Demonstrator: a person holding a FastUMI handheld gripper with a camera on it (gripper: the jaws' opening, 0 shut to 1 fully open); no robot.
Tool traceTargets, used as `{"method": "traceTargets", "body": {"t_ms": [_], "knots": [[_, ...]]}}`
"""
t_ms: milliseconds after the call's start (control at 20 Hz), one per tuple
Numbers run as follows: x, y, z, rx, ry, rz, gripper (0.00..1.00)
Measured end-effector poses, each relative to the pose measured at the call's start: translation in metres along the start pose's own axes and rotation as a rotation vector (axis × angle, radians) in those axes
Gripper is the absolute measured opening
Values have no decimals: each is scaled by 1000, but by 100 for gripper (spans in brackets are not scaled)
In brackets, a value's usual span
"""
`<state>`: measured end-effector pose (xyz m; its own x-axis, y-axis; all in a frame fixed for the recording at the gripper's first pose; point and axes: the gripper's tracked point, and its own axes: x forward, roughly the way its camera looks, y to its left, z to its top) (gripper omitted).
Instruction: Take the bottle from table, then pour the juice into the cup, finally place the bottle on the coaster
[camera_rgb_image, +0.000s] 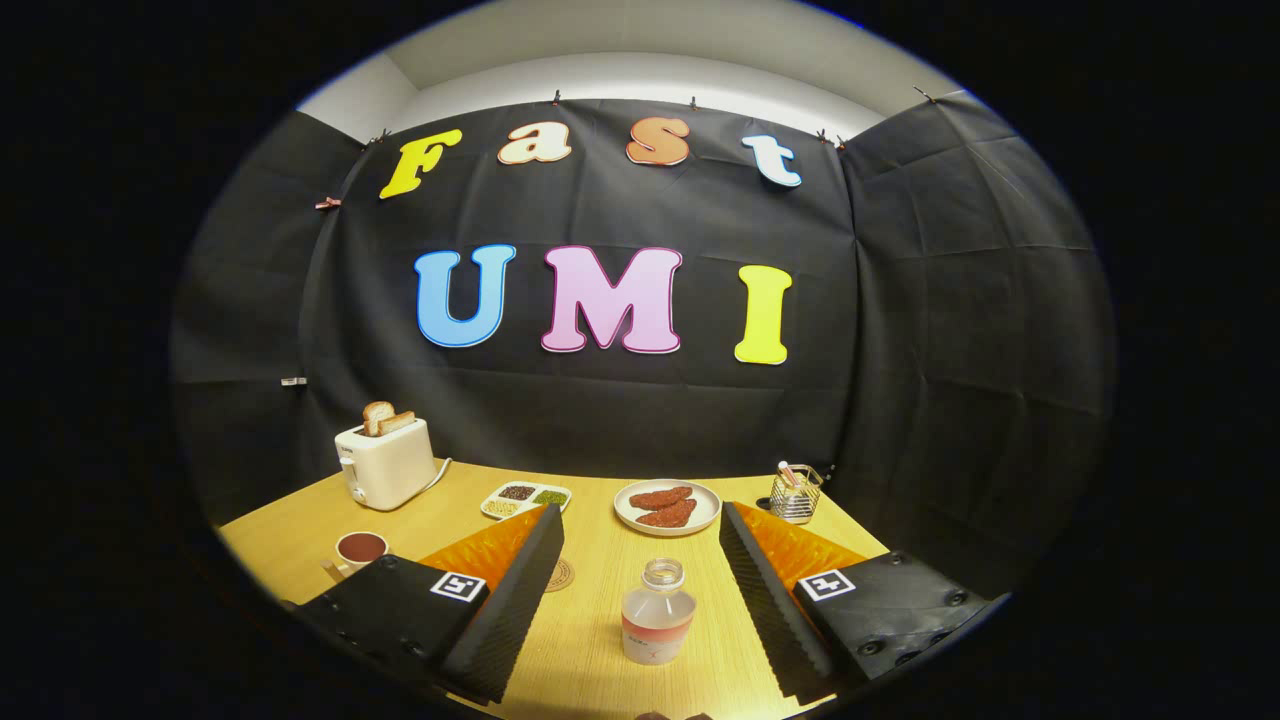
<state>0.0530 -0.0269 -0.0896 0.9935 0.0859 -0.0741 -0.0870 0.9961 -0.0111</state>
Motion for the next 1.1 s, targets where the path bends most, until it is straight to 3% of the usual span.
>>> {"method": "traceTargets", "body": {"t_ms": [400,1100], "knots": [[25,-10,-50,16,54,28,97],[57,-19,-130,61,155,5,97]]}}
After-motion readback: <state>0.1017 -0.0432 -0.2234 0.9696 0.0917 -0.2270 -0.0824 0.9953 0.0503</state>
